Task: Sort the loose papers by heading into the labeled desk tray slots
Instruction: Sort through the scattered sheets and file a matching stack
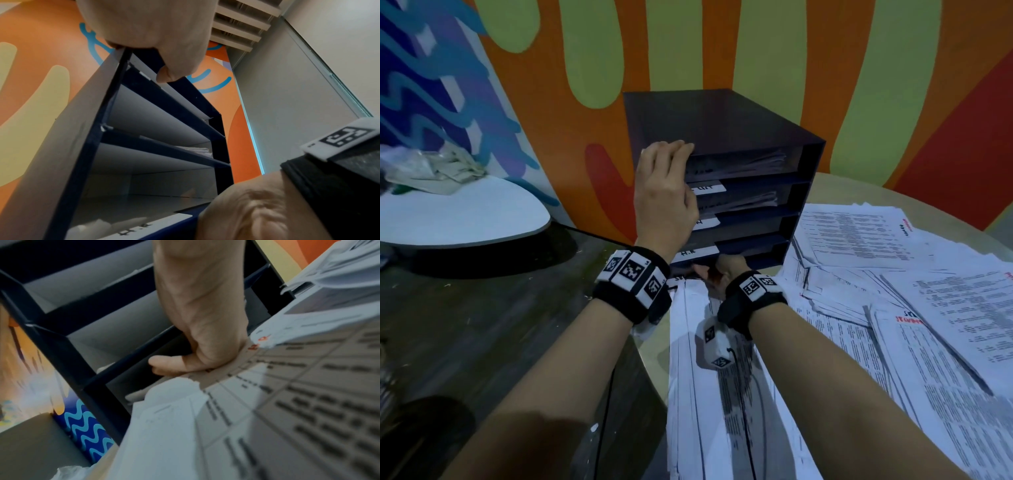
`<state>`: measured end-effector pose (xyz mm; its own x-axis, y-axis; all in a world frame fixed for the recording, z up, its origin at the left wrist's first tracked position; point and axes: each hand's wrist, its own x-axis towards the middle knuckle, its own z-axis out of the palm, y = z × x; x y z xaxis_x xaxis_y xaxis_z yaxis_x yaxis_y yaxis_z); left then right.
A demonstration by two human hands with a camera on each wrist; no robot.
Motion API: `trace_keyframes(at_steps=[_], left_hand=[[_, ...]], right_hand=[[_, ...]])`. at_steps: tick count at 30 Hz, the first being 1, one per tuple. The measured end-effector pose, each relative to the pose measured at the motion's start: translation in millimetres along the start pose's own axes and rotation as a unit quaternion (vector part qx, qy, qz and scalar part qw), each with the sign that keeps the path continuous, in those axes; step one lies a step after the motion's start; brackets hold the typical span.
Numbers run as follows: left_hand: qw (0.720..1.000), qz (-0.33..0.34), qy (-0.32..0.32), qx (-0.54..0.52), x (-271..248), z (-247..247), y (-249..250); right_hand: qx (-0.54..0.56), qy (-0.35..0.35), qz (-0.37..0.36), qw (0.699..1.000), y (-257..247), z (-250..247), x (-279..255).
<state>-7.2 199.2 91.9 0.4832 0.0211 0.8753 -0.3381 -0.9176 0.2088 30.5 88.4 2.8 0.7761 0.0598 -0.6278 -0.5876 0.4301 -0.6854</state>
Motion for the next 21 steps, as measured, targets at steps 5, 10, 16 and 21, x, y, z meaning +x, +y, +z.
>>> trace_keyframes(at_steps=[5,10,16,21], left_hand=[[1.0,-0.004,-0.006,0.0,-0.5,-1.5,2.5],[1.0,-0.021,-0.014,0.001,-0.1,-4.4,6.9],[0.998,-0.052,-0.033,-0.004,0.3,-8.7,14.6],[0.998,-0.037,-0.019,-0.048,-17.4,-6.7,48.8]], right_hand=[[0.031,-0.04,0.047,0.998,-11.2,-8.7,-8.4],[-0.041,-0.048,0.012,0.998,-32.7,-28.1,-43.7],[-0.342,0.047,-0.207,0.915,-72.0,-100.6,-90.1],[-0.461,0.177,-0.25,0.833,-91.8,-183.6,-101.1]])
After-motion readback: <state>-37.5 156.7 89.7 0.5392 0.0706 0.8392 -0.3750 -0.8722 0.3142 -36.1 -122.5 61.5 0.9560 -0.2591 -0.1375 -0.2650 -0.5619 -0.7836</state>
